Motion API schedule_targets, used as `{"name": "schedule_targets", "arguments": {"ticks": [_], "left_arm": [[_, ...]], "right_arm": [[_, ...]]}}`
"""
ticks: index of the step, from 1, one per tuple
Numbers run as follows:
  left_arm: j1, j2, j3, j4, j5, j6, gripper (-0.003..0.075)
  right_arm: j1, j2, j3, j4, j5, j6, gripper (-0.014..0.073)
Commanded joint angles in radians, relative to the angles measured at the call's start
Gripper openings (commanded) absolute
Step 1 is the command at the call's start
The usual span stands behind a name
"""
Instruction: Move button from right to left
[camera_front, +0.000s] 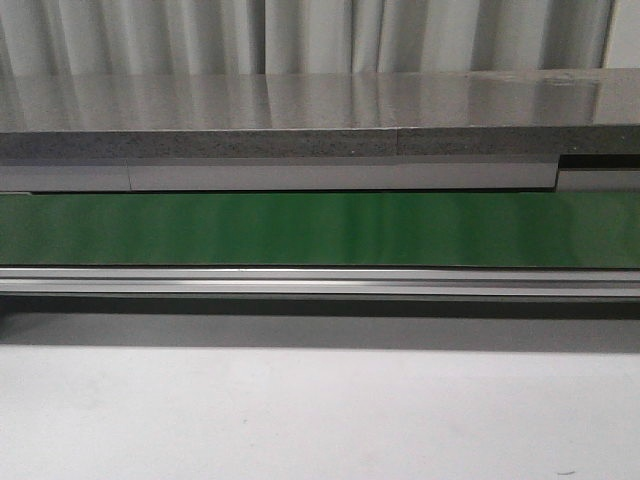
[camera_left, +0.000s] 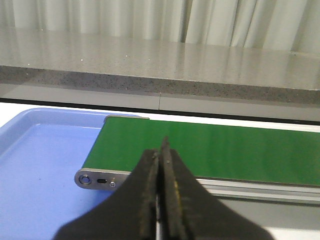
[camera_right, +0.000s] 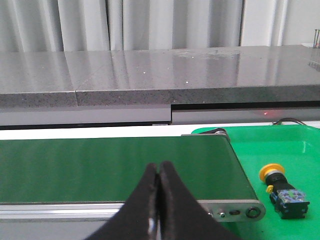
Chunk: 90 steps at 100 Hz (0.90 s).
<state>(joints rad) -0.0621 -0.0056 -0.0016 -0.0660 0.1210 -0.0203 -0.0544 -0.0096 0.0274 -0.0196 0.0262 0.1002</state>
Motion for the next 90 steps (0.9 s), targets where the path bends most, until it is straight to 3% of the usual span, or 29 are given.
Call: {"name": "schedule_targets", "arguments": {"ticks": [1, 68, 90], "left_arm": [[-0.007, -0.028, 0.046, 0.001, -0.084, -0.006, -0.0020], [-0.007, -0.028, 0.046, 0.001, -0.084, -0.006, -0.0020], [-0.007, -0.028, 0.046, 0.001, -0.084, -0.006, -0.0020]], "right_arm": [[-0.002, -0.020, -0.014, -0.013, -0.085, 0.002, -0.0067], [-0.002, -0.020, -0.021, -0.013, -0.084, 0.002, -0.0067], [-0.002, -0.015, -0.140, -0.013, -0.014, 0.002, -0.0067]]}}
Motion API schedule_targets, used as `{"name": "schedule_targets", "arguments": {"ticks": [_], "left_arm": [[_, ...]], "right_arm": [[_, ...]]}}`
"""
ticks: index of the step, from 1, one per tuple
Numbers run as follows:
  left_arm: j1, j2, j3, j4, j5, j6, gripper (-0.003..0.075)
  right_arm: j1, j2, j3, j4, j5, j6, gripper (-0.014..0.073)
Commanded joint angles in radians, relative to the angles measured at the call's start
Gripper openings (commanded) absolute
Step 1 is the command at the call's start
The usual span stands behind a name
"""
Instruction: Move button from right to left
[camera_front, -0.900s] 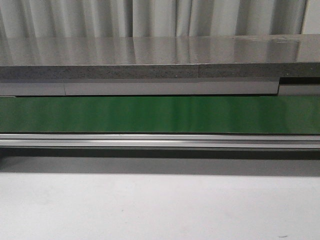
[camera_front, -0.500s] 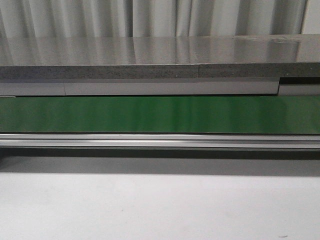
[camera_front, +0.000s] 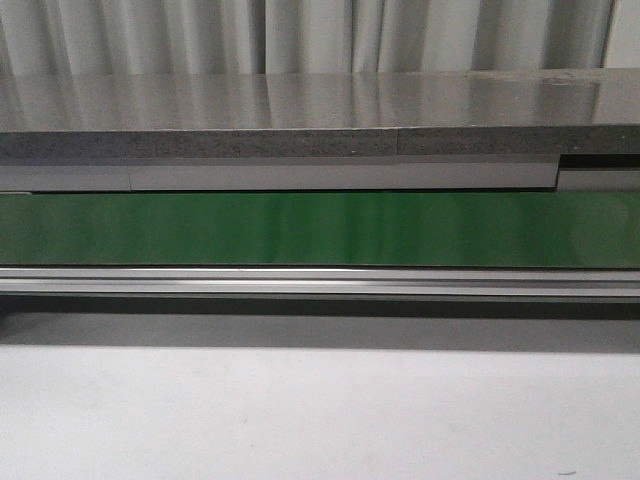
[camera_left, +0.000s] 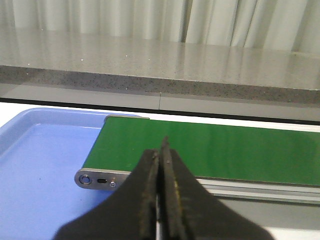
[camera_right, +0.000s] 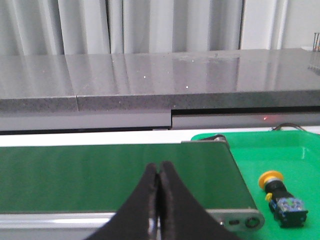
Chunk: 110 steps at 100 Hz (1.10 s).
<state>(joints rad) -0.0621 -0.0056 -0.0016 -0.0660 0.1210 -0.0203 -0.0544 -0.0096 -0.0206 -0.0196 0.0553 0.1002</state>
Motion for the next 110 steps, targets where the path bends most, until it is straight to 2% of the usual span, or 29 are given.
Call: {"name": "schedule_targets", "arguments": {"ticks": [1, 29, 53, 85, 110], "left_arm": [[-0.007, -0.028, 0.046, 0.001, -0.084, -0.006, -0.0020], [-0.007, -0.028, 0.046, 0.001, -0.084, -0.006, -0.0020], [-0.007, -0.028, 0.046, 0.001, -0.084, -0.006, -0.0020], [-0.007, -0.028, 0.046, 0.001, -0.084, -0.006, -0.0020], [-0.007, -0.028, 0.046, 0.001, -0.084, -0.006, -0.0020]], "right_arm": [[-0.002, -0.013, -0.104, -0.013, -0.034, 0.002, -0.0067], [-0.002, 0.091, -0.389, -0.013, 0.203, 0.002, -0.0067], [-0.002, 0.277, -0.608, -0.013, 0.320, 0.002, -0.0067], [-0.002, 0.568, -0.834, -0.014, 0.521, 0.002, -0.0067], [-0.006, 0.761, -0.918, -0.020, 0.630, 0.002, -0.0067]]}}
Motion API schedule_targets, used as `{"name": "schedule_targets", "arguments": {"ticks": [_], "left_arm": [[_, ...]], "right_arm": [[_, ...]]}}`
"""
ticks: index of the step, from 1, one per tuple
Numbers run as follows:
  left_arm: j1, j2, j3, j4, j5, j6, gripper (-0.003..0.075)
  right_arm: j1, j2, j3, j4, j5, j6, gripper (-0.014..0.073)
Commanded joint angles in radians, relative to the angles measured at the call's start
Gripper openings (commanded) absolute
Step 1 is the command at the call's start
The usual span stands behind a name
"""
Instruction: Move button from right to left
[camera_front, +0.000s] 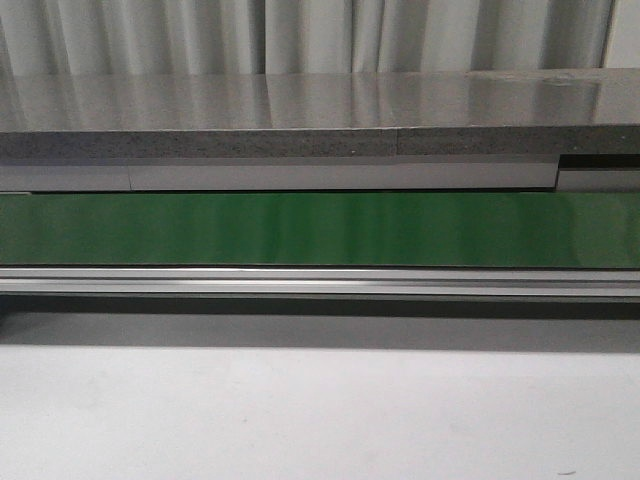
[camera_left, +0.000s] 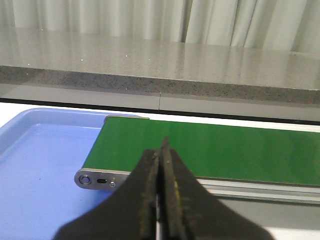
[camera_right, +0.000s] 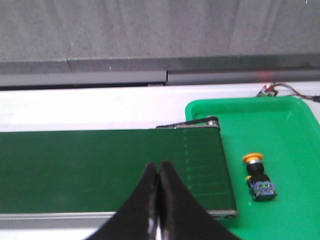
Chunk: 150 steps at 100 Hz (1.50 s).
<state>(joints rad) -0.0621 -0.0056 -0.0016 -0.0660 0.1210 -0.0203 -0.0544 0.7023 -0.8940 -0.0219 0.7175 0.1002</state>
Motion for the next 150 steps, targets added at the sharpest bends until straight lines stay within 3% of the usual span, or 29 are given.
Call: {"name": "schedule_targets", "arguments": {"ticks": [1, 22, 40, 55, 64, 81, 91, 125, 150], "left_arm": [[-0.007, -0.028, 0.046, 0.001, -0.084, -0.006, -0.0020], [-0.007, -0.028, 0.046, 0.001, -0.084, -0.006, -0.0020], [-0.007, -0.028, 0.046, 0.001, -0.084, -0.006, -0.0020], [-0.007, -0.028, 0.046, 0.001, -0.084, -0.006, -0.0020], [-0.007, -0.028, 0.046, 0.001, -0.084, -0.006, -0.0020], [-0.007, -0.028, 0.046, 0.001, -0.084, -0.006, -0.0020], [-0.007, -0.028, 0.046, 0.001, -0.084, -0.006, -0.0020], [-0.007, -0.028, 0.046, 0.001, -0.084, -0.006, -0.0020], [-0.007, -0.028, 0.046, 0.001, -0.084, -0.006, -0.0020]], "right_arm": [[-0.006, 0.052, -0.045, -0.018, -0.031, 0.002, -0.0067], [-0.029, 0.136, -0.045, -0.039, 0.011, 0.002, -0.0067], [-0.148, 0.197, -0.045, -0.057, 0.081, -0.016, -0.0067], [-0.266, 0.235, -0.045, -0.052, 0.110, -0.108, -0.0046], [-0.325, 0.255, -0.045, -0.039, 0.111, -0.156, 0.0053], [-0.423, 0.314, -0.045, -0.021, 0.082, -0.182, 0.0416], [-0.473, 0.370, -0.046, -0.021, 0.064, -0.182, 0.0514], [-0.530, 0.567, -0.070, -0.043, -0.044, -0.196, 0.0506], [-0.542, 0.777, -0.169, 0.049, -0.034, -0.453, 0.0506]]}}
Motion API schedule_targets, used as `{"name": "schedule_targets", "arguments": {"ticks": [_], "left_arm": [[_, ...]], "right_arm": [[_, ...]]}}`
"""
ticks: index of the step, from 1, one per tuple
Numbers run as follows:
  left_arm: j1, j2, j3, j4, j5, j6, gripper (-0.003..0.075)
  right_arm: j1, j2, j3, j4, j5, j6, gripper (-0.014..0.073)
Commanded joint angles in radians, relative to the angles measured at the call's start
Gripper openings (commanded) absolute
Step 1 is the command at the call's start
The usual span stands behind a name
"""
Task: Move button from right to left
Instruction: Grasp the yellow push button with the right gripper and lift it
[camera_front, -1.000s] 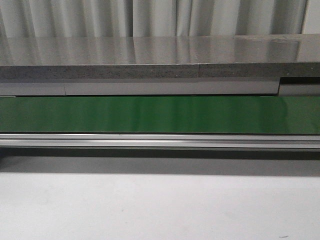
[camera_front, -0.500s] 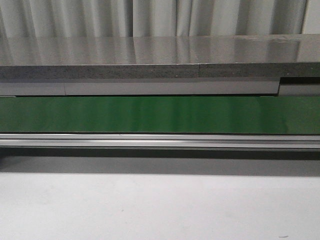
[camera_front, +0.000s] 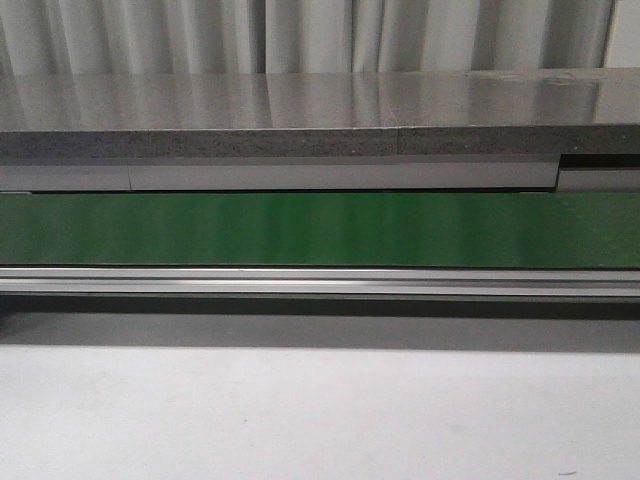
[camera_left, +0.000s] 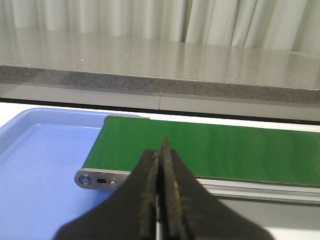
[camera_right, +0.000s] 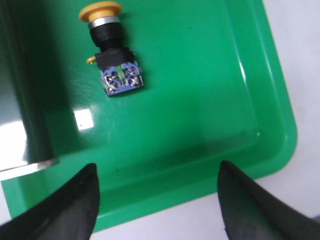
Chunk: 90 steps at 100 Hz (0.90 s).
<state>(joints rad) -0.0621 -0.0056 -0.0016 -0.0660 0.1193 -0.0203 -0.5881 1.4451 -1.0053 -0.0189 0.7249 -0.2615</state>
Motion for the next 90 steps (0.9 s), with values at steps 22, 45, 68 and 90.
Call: {"name": "schedule_targets", "arguments": {"ticks": [22, 45, 68, 90], "left_arm": [[-0.007, -0.028, 0.046, 0.001, -0.082, -0.006, -0.0020], [-0.007, -0.028, 0.046, 0.001, -0.082, -0.006, -0.0020], [-0.007, -0.028, 0.046, 0.001, -0.082, -0.006, -0.0020], [-0.007, -0.028, 0.046, 0.001, -0.082, -0.006, -0.0020]], "right_arm": [[-0.008, 0.200, -0.133, 0.143, -0.053, -0.185, 0.0506], [-0.008, 0.324, -0.217, 0.209, -0.054, -0.191, 0.0506], [-0.008, 0.409, -0.272, 0.215, -0.054, -0.191, 0.0500], [-0.008, 0.445, -0.277, 0.249, -0.051, -0.191, 0.0210]]}}
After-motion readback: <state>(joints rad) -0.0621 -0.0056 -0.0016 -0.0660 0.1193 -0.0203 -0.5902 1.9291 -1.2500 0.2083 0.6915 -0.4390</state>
